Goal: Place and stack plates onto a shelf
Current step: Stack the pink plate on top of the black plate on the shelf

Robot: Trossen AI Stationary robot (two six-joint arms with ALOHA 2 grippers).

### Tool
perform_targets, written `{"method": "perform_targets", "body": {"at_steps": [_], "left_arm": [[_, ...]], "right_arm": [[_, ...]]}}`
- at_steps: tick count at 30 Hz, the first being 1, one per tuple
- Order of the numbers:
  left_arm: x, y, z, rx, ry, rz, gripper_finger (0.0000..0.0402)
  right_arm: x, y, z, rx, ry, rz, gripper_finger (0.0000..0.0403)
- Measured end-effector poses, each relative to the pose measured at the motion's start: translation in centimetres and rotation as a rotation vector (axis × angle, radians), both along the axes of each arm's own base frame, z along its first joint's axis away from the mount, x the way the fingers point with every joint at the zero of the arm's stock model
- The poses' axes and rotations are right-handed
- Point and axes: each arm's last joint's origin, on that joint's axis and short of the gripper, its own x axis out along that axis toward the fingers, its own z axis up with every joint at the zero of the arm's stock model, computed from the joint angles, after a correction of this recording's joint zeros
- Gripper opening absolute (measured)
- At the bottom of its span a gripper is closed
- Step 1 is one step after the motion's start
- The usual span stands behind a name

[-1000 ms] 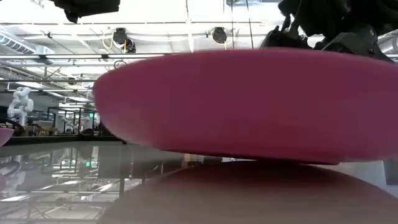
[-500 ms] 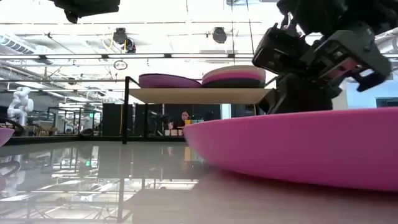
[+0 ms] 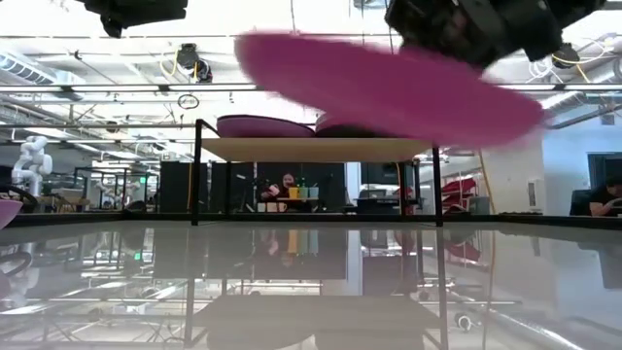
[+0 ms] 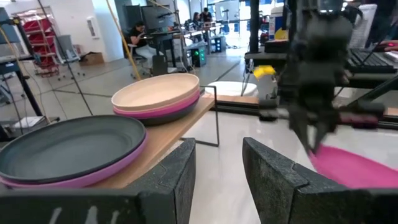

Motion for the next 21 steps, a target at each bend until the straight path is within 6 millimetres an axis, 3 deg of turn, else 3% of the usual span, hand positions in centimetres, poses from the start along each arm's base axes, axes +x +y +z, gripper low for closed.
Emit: {"method": "perform_targets", "body": {"at_steps": [9,21], "left_arm": [[0.5,-0.3,-0.5,-0.013,0.013,-0.011,0.0138],[0.8,0.2,0.3,-0.029,-0.057,0.023,0.0138]], "right_arm": [[-0.1,-4.8,5.1,-0.067,-0.352,-0.135,0.0001],[-1.1,-12.6,7.8,-0.129,-0.617,-0.377,0.0]]}}
